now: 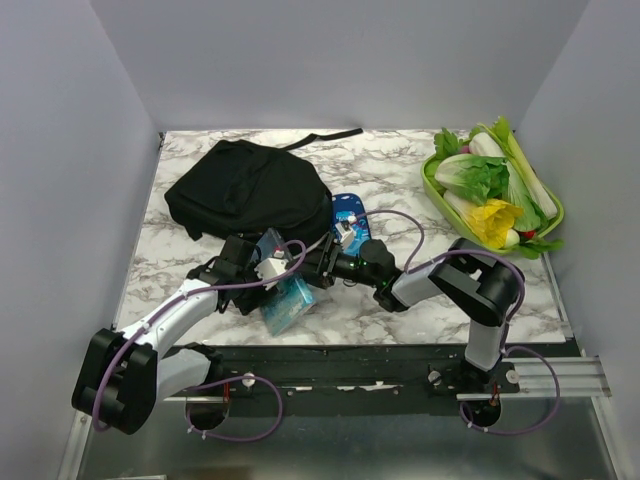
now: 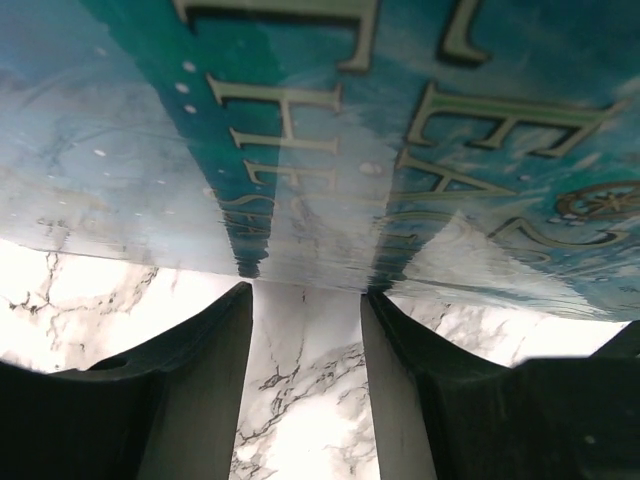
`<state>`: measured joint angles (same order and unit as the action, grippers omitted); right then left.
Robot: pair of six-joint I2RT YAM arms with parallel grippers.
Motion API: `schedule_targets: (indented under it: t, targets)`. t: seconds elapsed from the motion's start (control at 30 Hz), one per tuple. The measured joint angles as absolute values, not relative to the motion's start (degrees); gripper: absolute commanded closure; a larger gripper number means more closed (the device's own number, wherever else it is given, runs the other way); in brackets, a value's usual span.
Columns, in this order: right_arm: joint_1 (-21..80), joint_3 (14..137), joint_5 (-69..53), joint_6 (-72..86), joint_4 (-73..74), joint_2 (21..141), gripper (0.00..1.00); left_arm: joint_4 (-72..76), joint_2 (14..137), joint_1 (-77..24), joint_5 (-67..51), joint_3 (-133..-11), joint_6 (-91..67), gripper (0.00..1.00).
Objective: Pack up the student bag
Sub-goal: Pick up the book from the center of the board.
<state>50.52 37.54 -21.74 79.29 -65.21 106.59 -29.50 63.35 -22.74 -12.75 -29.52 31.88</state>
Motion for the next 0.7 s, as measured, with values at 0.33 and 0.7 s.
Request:
schedule_targets:
  t: [0.33, 0.7]
  targets:
    - [50.17, 35.83, -22.46, 82.02, -69.89, 108.09, 0.18, -29.34, 63.33, -22.74, -14.48, -29.34, 31.18, 0.46]
    - [50.17, 28.75, -29.98, 84.12, -75.48, 110.10, 0.18, -23.77, 62.48, -23.38, -19.09, -29.45, 30.72, 0.47]
